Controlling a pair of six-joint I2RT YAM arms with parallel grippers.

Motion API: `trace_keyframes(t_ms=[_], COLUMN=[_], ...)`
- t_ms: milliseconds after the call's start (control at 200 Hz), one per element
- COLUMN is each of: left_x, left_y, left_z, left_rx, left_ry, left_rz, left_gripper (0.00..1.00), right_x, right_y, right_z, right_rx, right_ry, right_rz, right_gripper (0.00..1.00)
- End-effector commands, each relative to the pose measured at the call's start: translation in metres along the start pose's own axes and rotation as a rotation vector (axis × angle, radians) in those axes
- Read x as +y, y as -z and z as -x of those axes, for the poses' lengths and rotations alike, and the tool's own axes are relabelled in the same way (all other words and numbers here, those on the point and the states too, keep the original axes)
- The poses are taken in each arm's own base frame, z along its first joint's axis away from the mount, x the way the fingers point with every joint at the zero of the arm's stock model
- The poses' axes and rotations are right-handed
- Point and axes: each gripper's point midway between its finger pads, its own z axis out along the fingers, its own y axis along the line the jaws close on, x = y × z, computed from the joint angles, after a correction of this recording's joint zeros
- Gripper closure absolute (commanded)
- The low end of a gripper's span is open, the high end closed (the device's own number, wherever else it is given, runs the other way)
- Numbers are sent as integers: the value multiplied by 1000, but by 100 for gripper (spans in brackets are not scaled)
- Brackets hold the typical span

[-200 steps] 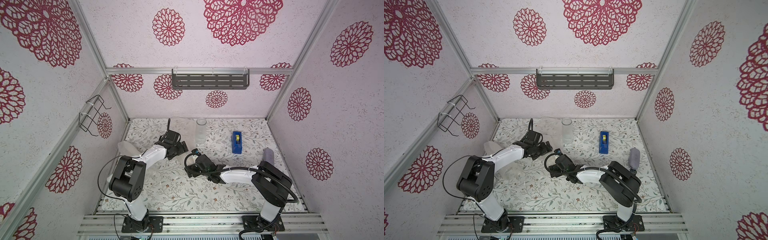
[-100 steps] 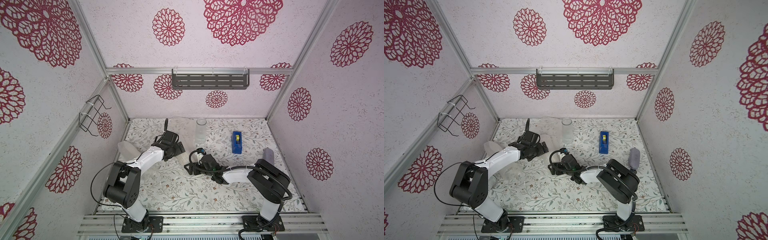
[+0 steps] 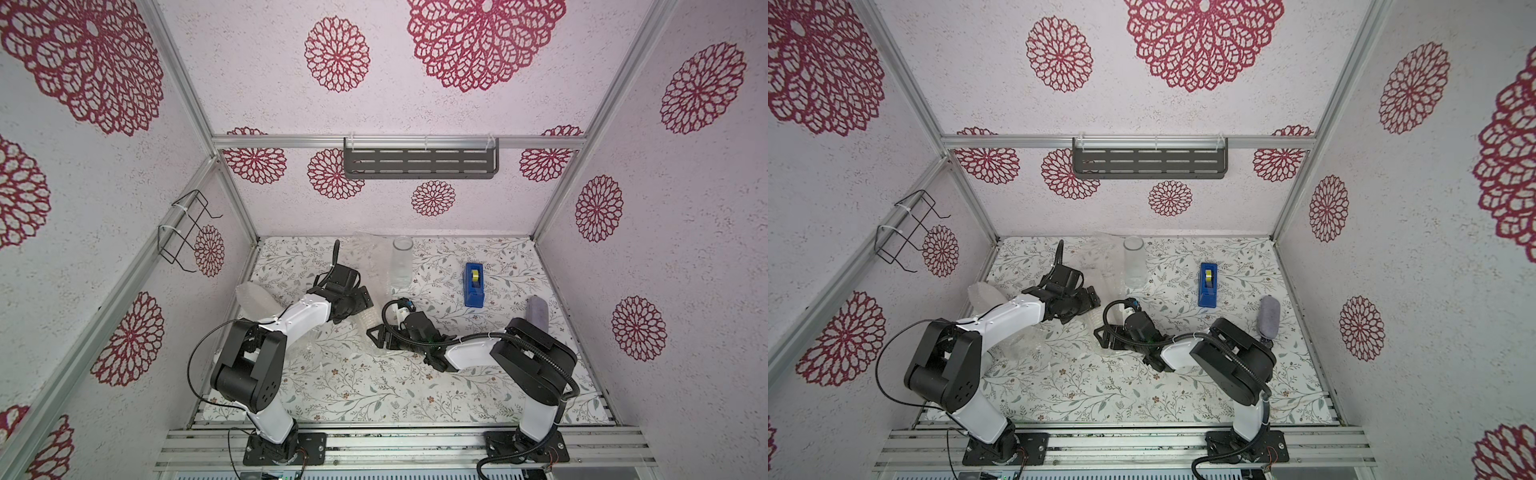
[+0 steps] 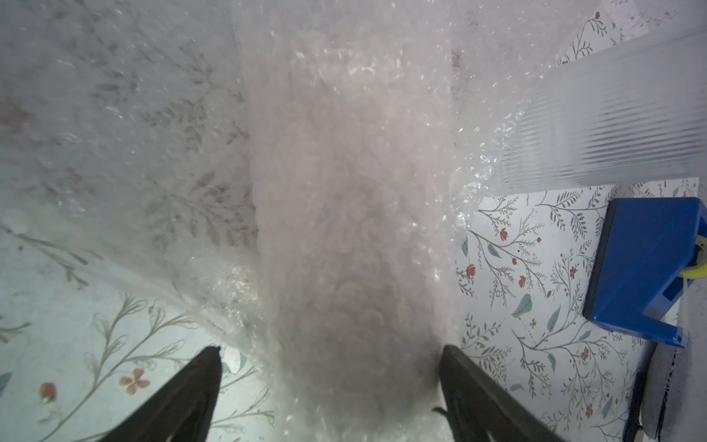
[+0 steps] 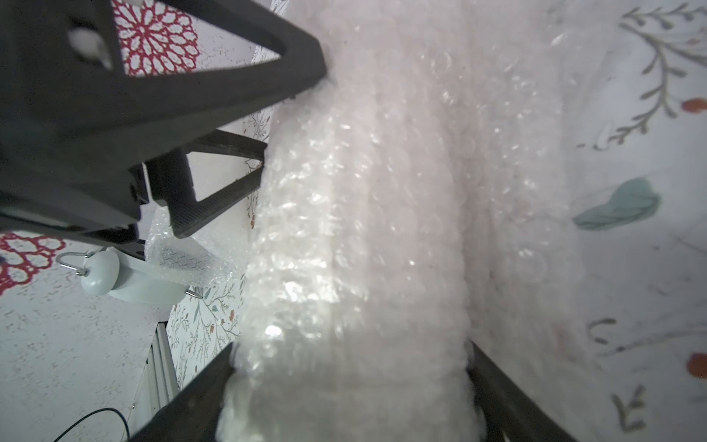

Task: Wrap vases in bubble wrap
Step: Wrap the vase in bubble wrap.

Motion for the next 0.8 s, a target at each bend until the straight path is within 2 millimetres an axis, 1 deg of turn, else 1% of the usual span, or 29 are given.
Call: trace_keyframes(t_ms=[0,100,170,260,405,465,545,590,676,746,791], left_x=[-9,-9,-3,7,21,27,33,35,39,39,39], left_y=[-2,-9,-17,-26,-32,-33,-32,-32,-35,-36,-36], left_z=[5,3,-1,-7,-10,-10,-11,-12,-15,-17,-18], left_rx=[-14,7,27,52,63,63,62,63,72,80,83], left_ry=[-10,-23,-27,-29,-43,-52,-63,-67,-69,-67,-66], left_rz=[-29,-14,14,57,133,162,189,200,209,207,207], left_gripper=[5,4,6,11,19,21,22,22,23,23,23], right_x=[18,18,20,22,29,32,35,37,34,27,20], right_y=[-1,-3,-3,-3,2,8,23,30,42,53,58], right_z=[-7,-8,-8,-7,-3,1,8,12,20,30,37], right_rx=[32,37,39,37,33,30,3,-5,-24,-55,-75], right_ry=[-24,-20,-16,-4,48,94,157,184,229,242,240], right_rz=[76,76,84,92,95,74,38,25,-24,-61,-83], right_gripper=[23,22,21,19,13,10,6,5,4,5,12])
